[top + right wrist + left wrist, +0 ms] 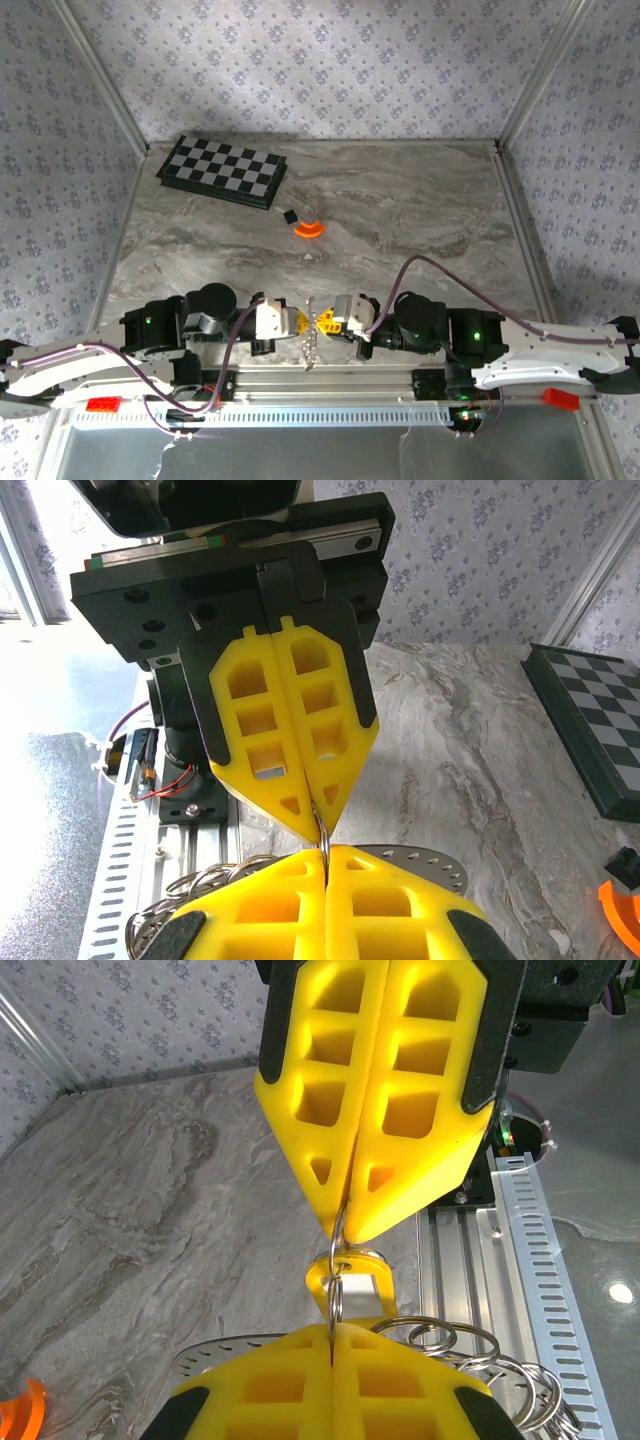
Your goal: Put the keys on the keyring
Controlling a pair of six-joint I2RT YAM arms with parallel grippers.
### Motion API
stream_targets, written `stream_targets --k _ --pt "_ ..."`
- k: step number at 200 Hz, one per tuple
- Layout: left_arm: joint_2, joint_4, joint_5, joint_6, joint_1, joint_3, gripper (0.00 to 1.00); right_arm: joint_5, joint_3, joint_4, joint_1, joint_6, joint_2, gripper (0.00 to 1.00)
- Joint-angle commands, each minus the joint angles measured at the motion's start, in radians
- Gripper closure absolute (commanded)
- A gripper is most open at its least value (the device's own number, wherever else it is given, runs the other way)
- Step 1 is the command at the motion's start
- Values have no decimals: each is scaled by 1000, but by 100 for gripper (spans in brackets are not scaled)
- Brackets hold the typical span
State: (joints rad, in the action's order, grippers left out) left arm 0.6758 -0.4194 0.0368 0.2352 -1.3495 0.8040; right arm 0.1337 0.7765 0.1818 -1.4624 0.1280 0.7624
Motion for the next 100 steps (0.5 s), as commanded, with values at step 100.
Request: stream_targets --k 100 --pt "-18 51 36 -1 -8 36 100 -42 -22 -16 32 -1 10 100"
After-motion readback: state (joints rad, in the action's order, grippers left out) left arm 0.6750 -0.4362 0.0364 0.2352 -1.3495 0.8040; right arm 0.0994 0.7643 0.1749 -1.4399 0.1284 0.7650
